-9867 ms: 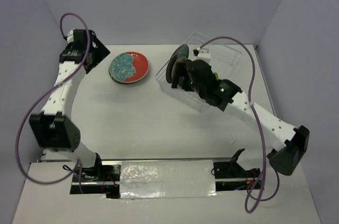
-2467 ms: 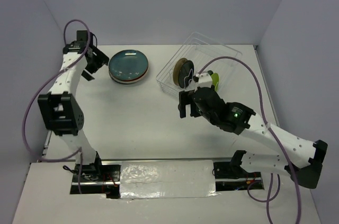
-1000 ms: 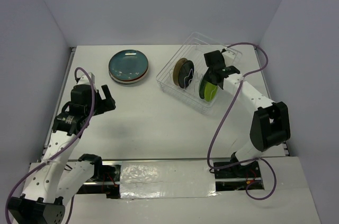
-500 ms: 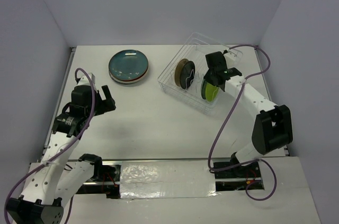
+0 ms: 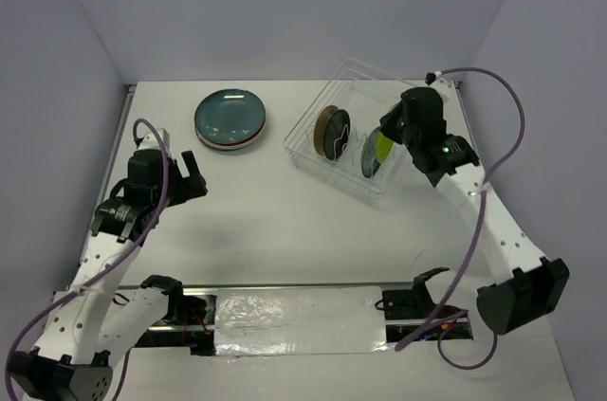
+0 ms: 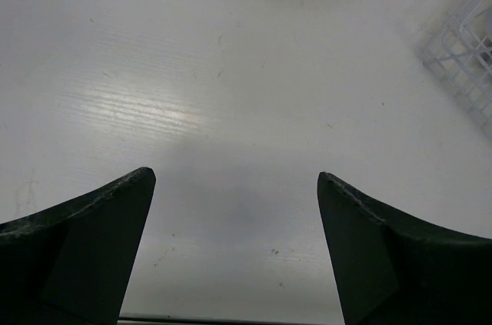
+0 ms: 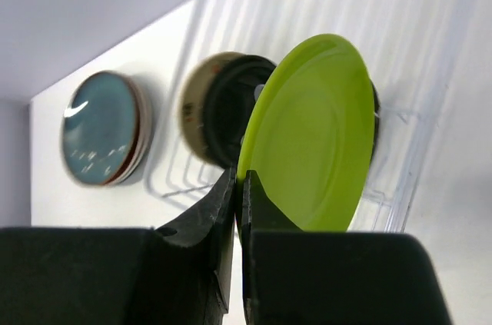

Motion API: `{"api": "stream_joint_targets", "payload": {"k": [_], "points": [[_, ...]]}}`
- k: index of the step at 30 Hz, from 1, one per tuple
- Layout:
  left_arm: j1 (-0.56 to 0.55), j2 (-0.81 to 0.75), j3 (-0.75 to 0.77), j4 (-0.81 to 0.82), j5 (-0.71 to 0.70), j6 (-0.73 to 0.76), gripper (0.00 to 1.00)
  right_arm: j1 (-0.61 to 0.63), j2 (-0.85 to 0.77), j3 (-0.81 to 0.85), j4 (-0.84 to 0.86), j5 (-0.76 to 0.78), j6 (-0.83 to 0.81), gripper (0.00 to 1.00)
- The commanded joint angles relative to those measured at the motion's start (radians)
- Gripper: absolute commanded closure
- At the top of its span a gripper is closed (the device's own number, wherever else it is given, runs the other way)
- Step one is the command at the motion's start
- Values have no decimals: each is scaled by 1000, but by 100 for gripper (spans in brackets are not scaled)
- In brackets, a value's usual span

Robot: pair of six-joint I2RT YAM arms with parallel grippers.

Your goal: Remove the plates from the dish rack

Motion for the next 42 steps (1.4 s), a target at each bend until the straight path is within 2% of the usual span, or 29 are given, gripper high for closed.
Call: {"api": "stream_joint_targets", "payload": {"k": [1, 2, 3, 5, 7, 9, 10, 13, 15, 17, 26, 29, 32, 33, 34, 35, 36, 37, 38, 39, 42], "points": [[-4, 28, 146, -63, 1, -86, 0, 45, -111, 51, 125, -142, -234, 100], [-4, 50, 178, -74, 18, -114, 0, 84, -113, 90, 113, -168, -299, 100], [-4, 62, 251, -109, 44, -184, 1, 196, -102, 110, 94, -170, -470, 100], [-4, 105, 335, -152, 76, -265, 0, 339, -90, 142, 16, -153, -671, 100], [-4, 139, 439, -177, 176, -358, 0, 523, -80, 127, -55, -104, -918, 100], [-4, 148, 473, -163, 315, -436, 1, 607, -76, 84, -74, -52, -1035, 100], [-4, 145, 467, -151, 363, -465, 0, 688, -70, 66, -74, -22, -1063, 100], [-4, 124, 364, -30, 553, -565, 1, 800, -51, 18, -78, 46, -1151, 100], [-7, 119, 274, 71, 627, -591, 1, 900, -31, 9, -59, 92, -1195, 100], [-12, 131, 226, 70, 676, -570, 0, 963, -8, 16, -23, 108, -1232, 100], [-18, 142, 53, 185, 761, -580, 3, 1021, 223, 226, -80, 98, -1283, 100], [-20, 153, 50, 169, 736, -557, 14, 1038, 283, 265, -68, 138, -1300, 100], [-21, 160, 37, 141, 693, -527, 49, 1050, 306, 269, -37, 161, -1313, 100], [-21, 170, 34, 133, 679, -519, 81, 1052, 308, 257, -14, 167, -1313, 100], [-21, 176, 34, 100, 660, -507, 97, 1053, 308, 249, -3, 178, -1312, 92], [-21, 180, 39, 75, 623, -479, 100, 1052, 305, 237, 7, 181, -1304, 81], [-21, 183, 40, 55, 524, -468, 100, 1052, 299, 196, 42, 183, -1300, 65], [-21, 180, 24, 46, 479, -462, 100, 1046, 273, 170, 72, 189, -1291, 38], [-21, 174, 4, 55, 434, -468, 100, 1040, 256, 139, 96, 190, -1263, 16], [-20, 154, -18, 67, 344, -477, 100, 1034, 234, 80, 140, 187, -1245, 0], [-18, 131, -126, 208, 244, -507, 100, 988, 125, -5, 211, 160, -1134, 0]]}}
